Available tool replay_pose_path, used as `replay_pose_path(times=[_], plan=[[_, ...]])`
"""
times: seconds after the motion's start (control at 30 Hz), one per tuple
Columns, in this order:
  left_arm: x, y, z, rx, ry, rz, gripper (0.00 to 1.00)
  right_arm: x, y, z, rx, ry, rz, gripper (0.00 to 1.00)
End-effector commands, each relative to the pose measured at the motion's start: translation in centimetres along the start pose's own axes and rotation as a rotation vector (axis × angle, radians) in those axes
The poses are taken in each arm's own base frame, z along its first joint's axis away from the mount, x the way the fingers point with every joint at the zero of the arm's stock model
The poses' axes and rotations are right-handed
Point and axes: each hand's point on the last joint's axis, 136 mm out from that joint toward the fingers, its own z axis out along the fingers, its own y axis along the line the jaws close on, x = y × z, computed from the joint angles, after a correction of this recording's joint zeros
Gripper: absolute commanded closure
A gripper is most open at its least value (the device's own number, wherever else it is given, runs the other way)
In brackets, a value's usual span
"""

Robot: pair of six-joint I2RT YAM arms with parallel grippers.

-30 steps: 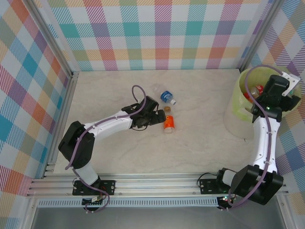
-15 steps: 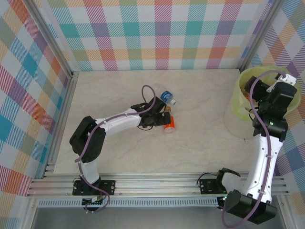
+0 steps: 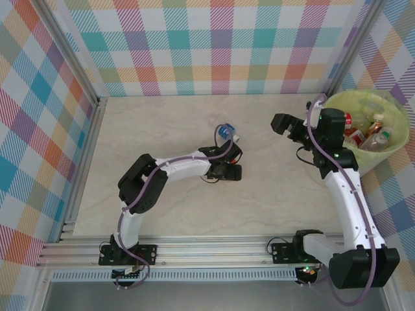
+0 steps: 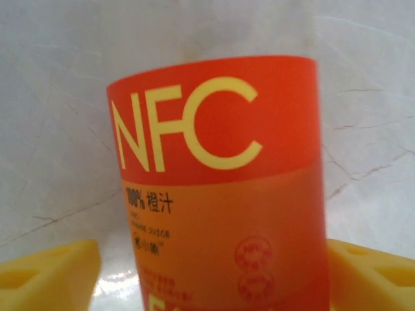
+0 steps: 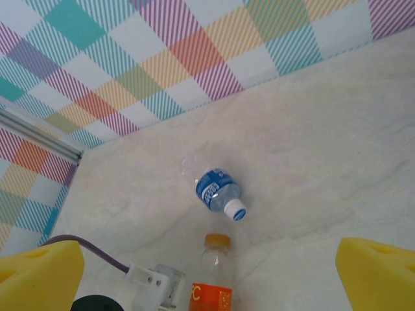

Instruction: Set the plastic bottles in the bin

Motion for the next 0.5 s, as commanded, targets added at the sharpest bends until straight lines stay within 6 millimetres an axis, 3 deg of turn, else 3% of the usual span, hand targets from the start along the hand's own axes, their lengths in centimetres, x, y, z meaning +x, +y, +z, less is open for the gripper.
replay_pose_path(times=[0.0, 0.13, 0.27, 0.47], plan=[[-0.7, -0.6, 0.2, -0.011, -0.039, 0.043, 0.30, 1.8, -0.2, 2.1, -0.004, 0.043, 0.085, 0.00], [-0.9, -2.1, -0.9, 0.091, -0.068, 0.109, 0.42, 4.8, -0.2, 4.1, -0.017, 0.162, 0.165, 0.00], [-1.3, -4.6, -4.0, 0.291, -0.175, 0.210, 0.49, 7.2, 0.0, 5.4, -0.055, 0.264, 0.259, 0.00], [-0.8, -6.6, -8.2, 0.483, -0.265, 0.296, 0.52, 9.6, 0.4, 6.7, -0.100, 0.352, 0.313, 0.00]])
